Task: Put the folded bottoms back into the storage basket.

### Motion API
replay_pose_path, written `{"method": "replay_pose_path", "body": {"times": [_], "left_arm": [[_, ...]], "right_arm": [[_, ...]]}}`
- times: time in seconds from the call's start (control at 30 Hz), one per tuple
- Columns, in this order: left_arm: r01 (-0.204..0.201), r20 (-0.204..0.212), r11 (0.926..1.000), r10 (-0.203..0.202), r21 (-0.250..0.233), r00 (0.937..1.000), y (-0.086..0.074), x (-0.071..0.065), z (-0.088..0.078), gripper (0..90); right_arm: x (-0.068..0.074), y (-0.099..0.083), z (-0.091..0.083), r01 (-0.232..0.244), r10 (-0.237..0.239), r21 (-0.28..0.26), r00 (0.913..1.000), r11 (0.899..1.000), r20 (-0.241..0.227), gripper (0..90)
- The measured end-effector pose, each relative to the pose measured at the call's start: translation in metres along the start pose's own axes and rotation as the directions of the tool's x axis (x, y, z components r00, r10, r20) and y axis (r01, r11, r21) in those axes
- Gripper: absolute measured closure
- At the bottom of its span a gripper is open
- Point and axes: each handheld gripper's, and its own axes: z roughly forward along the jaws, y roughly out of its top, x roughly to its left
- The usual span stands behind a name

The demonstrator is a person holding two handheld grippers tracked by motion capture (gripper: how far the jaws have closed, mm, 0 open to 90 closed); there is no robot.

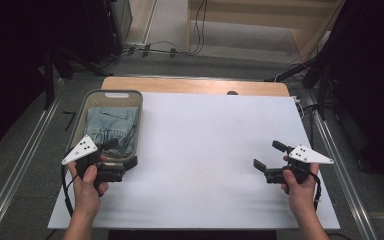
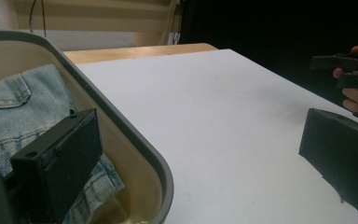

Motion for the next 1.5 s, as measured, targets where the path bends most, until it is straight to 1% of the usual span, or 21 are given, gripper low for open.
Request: {"method": "replay_pose_path", "body": {"times": [0.23,0.33,0.47,0.5,0.6,0.7,0.77,0.87,0.93,0.97,1.0,1.13,1.23,1.5], "left_arm": [[-0.006,0.007,0.9999,0.006,0.008,1.0000,-0.005,-0.002,0.004,0.0],[-0.021,-0.001,0.9997,0.021,0.015,0.9998,-0.006,-0.003,0.005,0.0],[-0.024,-0.008,0.9997,0.024,0.002,0.9997,-0.008,-0.004,0.004,0.0],[-0.025,-0.011,0.9997,0.025,-0.002,0.9996,-0.008,-0.004,0.004,0.0],[-0.028,-0.011,0.9996,0.028,-0.006,0.9995,-0.010,-0.004,0.004,0.0],[-0.021,-0.009,0.9997,0.021,-0.011,0.9997,-0.011,-0.004,0.004,0.0],[-0.016,0.000,0.9997,0.016,-0.017,0.9999,-0.011,-0.003,0.003,0.0],[-0.007,0.010,0.9997,0.008,-0.022,0.9999,-0.012,-0.002,0.003,0.0],[-0.006,0.008,0.9998,0.006,-0.021,0.9999,-0.012,-0.001,0.002,0.0],[-0.005,0.006,0.9997,0.005,-0.022,1.0000,-0.012,-0.001,0.002,0.0],[-0.003,0.005,0.9997,0.003,-0.024,1.0000,-0.012,0.000,0.002,0.0],[0.002,-0.001,0.9997,-0.002,-0.025,1.0000,-0.014,0.001,0.000,0.0],[-0.001,-0.005,0.9998,0.001,-0.018,1.0000,-0.015,0.001,0.000,0.0],[0.000,-0.006,1.0000,0.000,-0.009,1.0000,-0.015,0.002,0.003,0.0]], "right_arm": [[-0.006,-0.014,-0.014,-0.001,0.000,0.019,0.9994,1.000,0.034,0.0],[-0.008,-0.020,-0.022,-0.005,0.003,0.022,0.9986,1.000,0.053,0.0],[-0.013,-0.024,-0.034,0.008,-0.010,0.033,0.9980,0.999,0.062,0.0],[-0.014,-0.025,-0.037,0.011,-0.012,0.029,0.9981,1.000,0.061,0.0],[-0.020,-0.028,-0.046,0.002,-0.004,0.025,0.9976,1.000,0.069,0.0],[-0.025,-0.031,-0.053,-0.009,0.007,0.025,0.9969,1.000,0.079,0.0],[-0.028,-0.033,-0.056,-0.017,0.015,0.021,0.9965,1.000,0.082,0.0],[-0.031,-0.035,-0.060,-0.021,0.019,0.017,0.9957,1.000,0.091,0.0],[-0.036,-0.037,-0.061,-0.023,0.022,0.016,0.9950,1.000,0.098,0.0],[-0.038,-0.038,-0.062,-0.012,0.011,0.016,0.9949,1.000,0.101,0.0],[-0.039,-0.040,-0.062,-0.011,0.009,0.021,0.9943,1.000,0.106,0.0],[-0.046,-0.045,-0.065,-0.026,0.025,0.011,0.9932,1.000,0.114,0.0],[-0.047,-0.045,-0.067,-0.035,0.035,0.003,0.9926,0.999,0.116,0.0],[-0.046,-0.046,-0.066,-0.026,0.025,0.002,0.9910,1.000,0.132,0.0]]}}
